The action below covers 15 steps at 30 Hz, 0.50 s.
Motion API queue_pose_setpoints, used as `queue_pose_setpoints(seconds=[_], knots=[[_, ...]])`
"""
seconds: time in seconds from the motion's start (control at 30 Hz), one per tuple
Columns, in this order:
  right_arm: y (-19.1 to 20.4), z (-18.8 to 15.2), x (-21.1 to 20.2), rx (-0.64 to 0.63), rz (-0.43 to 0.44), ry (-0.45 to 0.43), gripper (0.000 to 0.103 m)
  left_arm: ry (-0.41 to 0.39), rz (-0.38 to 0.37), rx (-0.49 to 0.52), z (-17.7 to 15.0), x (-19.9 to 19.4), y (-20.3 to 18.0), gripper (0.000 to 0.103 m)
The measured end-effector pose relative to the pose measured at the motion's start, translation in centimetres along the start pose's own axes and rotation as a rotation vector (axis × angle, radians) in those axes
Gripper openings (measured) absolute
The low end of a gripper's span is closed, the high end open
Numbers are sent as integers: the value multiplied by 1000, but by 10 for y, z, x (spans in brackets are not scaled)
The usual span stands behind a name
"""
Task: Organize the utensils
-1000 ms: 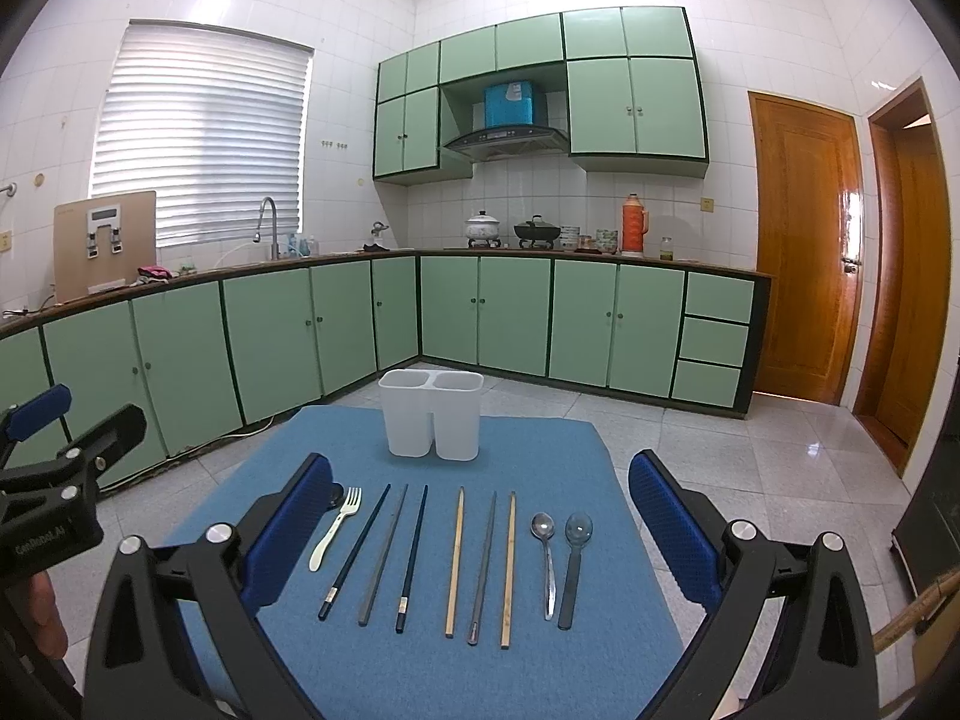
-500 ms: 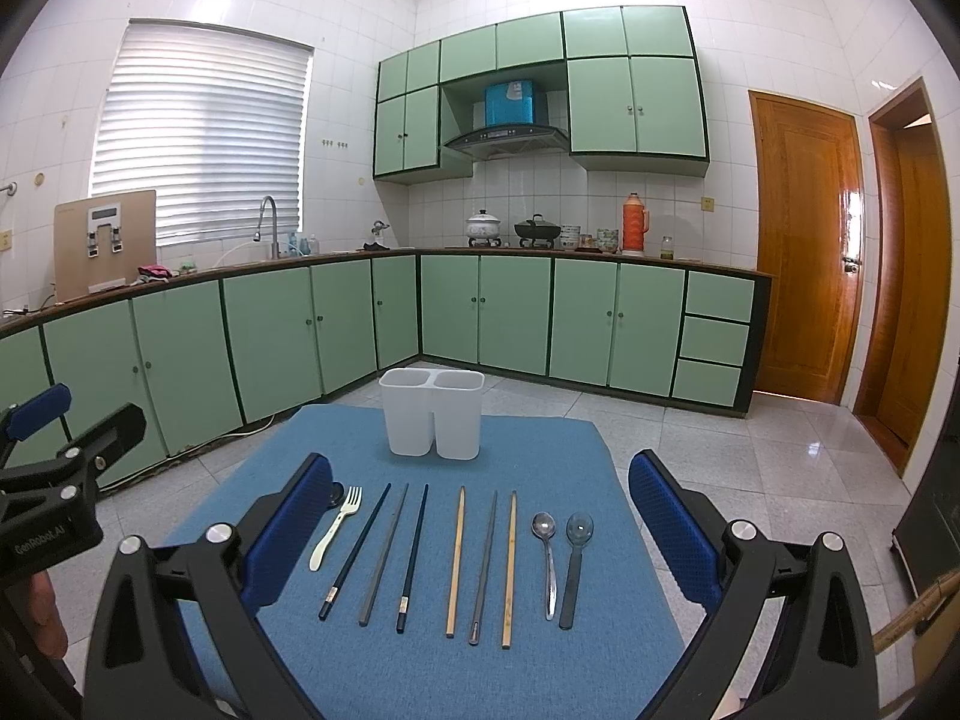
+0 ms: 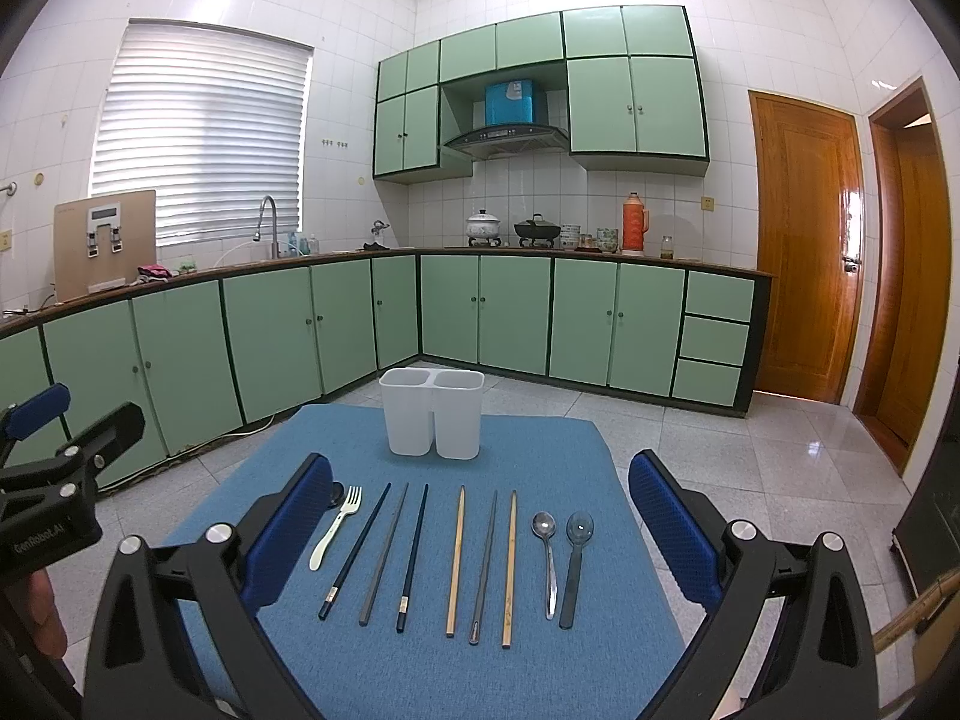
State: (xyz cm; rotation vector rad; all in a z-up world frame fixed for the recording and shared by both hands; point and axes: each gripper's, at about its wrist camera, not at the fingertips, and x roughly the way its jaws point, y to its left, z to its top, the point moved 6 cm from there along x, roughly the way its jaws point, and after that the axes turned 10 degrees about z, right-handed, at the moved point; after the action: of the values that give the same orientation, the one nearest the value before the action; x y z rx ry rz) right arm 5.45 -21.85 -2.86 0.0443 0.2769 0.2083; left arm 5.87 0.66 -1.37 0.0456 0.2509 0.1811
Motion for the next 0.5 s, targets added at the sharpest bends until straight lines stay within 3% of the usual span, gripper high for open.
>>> queue_pose_setpoints(seconds=[0.5], knots=[[2,3,2,-1,0,0,97,0,0,-2,0,-1,3,98]])
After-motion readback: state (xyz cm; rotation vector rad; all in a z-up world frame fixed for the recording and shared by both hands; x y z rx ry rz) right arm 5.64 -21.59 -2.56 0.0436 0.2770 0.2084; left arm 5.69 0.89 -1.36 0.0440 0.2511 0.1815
